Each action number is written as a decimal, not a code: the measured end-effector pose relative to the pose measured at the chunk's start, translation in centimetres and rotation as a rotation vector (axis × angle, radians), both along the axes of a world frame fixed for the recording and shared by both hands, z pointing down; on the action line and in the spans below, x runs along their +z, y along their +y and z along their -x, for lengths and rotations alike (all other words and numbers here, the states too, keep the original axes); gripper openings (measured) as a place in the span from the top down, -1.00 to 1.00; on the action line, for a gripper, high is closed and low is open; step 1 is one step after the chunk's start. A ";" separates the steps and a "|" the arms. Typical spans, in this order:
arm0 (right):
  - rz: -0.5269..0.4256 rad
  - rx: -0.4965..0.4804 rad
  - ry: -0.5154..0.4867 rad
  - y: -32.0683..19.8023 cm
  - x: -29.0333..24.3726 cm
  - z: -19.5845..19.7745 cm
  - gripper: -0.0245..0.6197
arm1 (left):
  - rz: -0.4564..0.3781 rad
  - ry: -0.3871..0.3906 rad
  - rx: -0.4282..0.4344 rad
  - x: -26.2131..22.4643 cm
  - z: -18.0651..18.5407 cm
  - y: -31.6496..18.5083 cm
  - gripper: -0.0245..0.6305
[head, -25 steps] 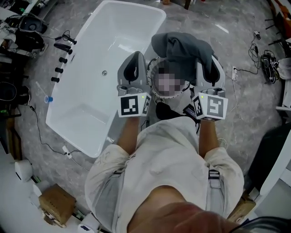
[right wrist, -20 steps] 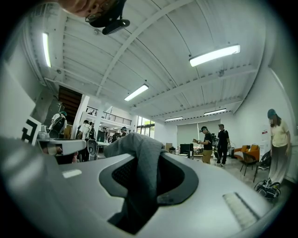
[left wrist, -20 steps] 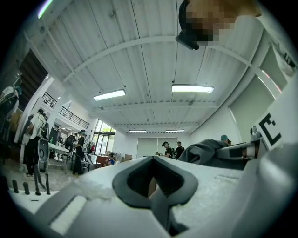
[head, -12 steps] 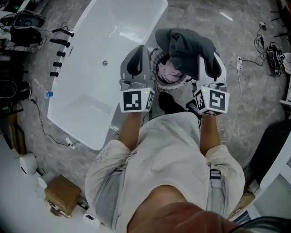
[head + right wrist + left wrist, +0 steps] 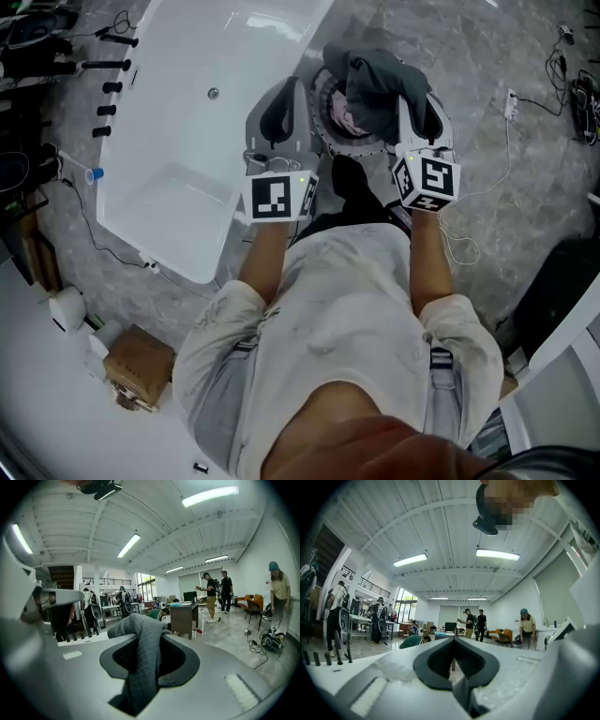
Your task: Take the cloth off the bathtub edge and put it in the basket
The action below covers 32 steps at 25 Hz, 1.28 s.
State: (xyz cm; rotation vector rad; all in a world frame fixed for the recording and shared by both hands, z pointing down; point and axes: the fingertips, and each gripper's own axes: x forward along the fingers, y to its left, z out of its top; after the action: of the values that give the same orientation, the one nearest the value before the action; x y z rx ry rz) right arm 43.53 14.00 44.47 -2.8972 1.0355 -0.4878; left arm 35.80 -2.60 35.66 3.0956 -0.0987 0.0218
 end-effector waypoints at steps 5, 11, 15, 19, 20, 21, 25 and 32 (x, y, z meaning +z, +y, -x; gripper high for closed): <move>0.059 -0.022 -0.112 -1.5 6.8 -1.3 0.58 | 0.010 -0.050 0.010 3.0 -2.3 -0.8 0.93; 0.132 -0.022 -0.247 -2.1 15.3 -2.1 0.58 | 0.024 -0.093 0.034 6.0 -4.7 -1.1 0.93; 0.170 -0.023 -0.347 -3.0 21.1 -2.6 0.58 | 0.033 -0.122 0.049 8.0 -6.3 -1.6 0.93; 0.218 -0.029 -0.462 -3.6 27.6 -2.3 0.58 | 0.042 -0.159 0.068 10.0 -7.4 -1.3 0.93; 0.226 -0.031 -0.489 -3.6 29.0 -2.2 0.58 | 0.045 -0.164 0.071 10.4 -7.7 -1.2 0.93; 0.234 -0.034 -0.513 -3.7 30.3 -2.2 0.58 | 0.047 -0.168 0.073 10.7 -7.9 -1.2 0.93; 0.295 -0.057 -0.603 -4.0 35.6 -1.9 0.58 | 0.066 -0.185 0.081 12.0 -9.0 -1.2 0.93; 0.460 -0.093 -0.762 -2.8 43.9 -0.4 0.57 | 0.078 -0.198 0.075 13.2 -10.2 -1.6 0.93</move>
State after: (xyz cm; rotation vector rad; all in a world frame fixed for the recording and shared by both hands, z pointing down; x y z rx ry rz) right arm 43.98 11.16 88.34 -2.5446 0.9997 -1.8486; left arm 45.96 -4.18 48.83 3.0086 0.0116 0.3265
